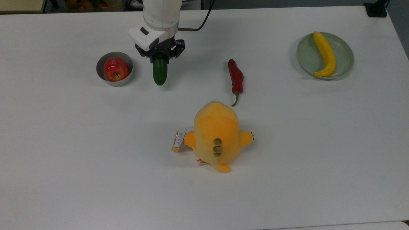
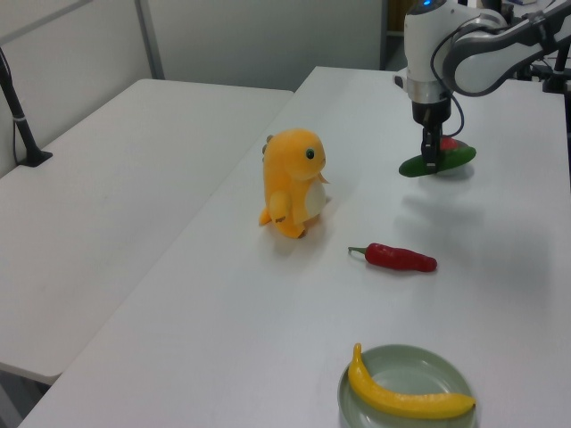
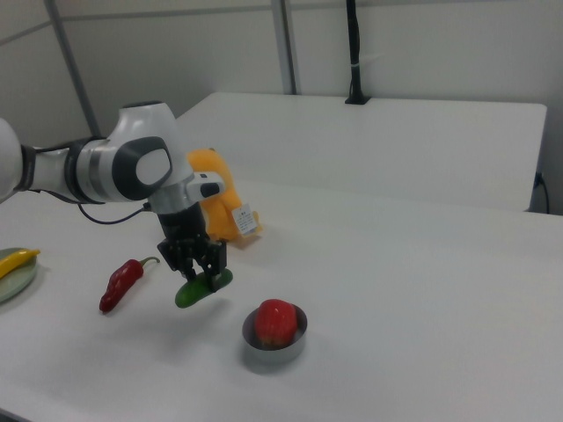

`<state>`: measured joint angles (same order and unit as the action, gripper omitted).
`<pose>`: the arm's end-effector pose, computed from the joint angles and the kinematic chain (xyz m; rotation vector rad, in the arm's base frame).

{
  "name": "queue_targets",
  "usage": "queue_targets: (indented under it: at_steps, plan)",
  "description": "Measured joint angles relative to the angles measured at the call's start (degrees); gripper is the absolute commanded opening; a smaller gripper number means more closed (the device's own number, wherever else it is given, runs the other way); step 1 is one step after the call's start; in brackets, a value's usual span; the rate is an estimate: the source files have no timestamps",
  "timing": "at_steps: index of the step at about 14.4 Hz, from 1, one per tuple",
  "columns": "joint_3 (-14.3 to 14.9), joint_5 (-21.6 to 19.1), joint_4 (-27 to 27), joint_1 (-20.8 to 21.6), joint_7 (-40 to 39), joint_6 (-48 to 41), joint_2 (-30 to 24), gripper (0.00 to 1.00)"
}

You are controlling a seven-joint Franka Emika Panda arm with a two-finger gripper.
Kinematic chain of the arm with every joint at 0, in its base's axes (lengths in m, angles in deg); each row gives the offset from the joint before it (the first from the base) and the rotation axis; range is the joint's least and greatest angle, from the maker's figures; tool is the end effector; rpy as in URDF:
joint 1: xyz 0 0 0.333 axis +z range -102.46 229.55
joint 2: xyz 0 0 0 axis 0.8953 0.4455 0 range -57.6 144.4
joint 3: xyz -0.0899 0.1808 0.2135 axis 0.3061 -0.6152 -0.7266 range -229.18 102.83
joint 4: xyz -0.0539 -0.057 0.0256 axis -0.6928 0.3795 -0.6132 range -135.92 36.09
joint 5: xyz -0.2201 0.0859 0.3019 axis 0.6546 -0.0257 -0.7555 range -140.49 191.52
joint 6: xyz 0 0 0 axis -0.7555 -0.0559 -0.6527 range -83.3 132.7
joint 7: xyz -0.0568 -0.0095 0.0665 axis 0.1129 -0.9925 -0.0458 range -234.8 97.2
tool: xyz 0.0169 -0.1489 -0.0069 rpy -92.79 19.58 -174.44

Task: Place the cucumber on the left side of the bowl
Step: 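Lift the cucumber and carry it toward the metal bowl with the apple, then lower the cucumber onto the table beside the bowl and open the gripper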

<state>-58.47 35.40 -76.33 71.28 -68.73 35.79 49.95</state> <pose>0.5502 0.0137 0.3257 2.9716 0.2077 -0.1204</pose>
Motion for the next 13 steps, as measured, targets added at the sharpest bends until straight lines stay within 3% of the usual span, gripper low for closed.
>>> queue_targets:
  at_steps: [3, 5, 7, 8, 10, 12, 13]
  plan:
    - [0.0, 0.0, 0.0, -1.2, 0.0, 3.3, 2.6, 0.22]
    - [0.0, 0.0, 0.0, -1.5, 0.0, 4.2, 3.5, 0.54]
    - [0.0, 0.0, 0.0, -1.7, 0.0, 4.4, 3.9, 0.61]
    - [0.0, 0.0, 0.0, -1.7, 0.0, 4.4, 4.0, 0.74]
    - [0.0, 0.0, 0.0, -1.9, 0.0, 4.4, 4.0, 0.86]
    - [0.0, 0.0, 0.0, -2.3, 0.0, 4.4, 4.0, 0.89]
    - [0.0, 0.0, 0.0, -2.4, 0.0, 4.4, 4.0, 1.0]
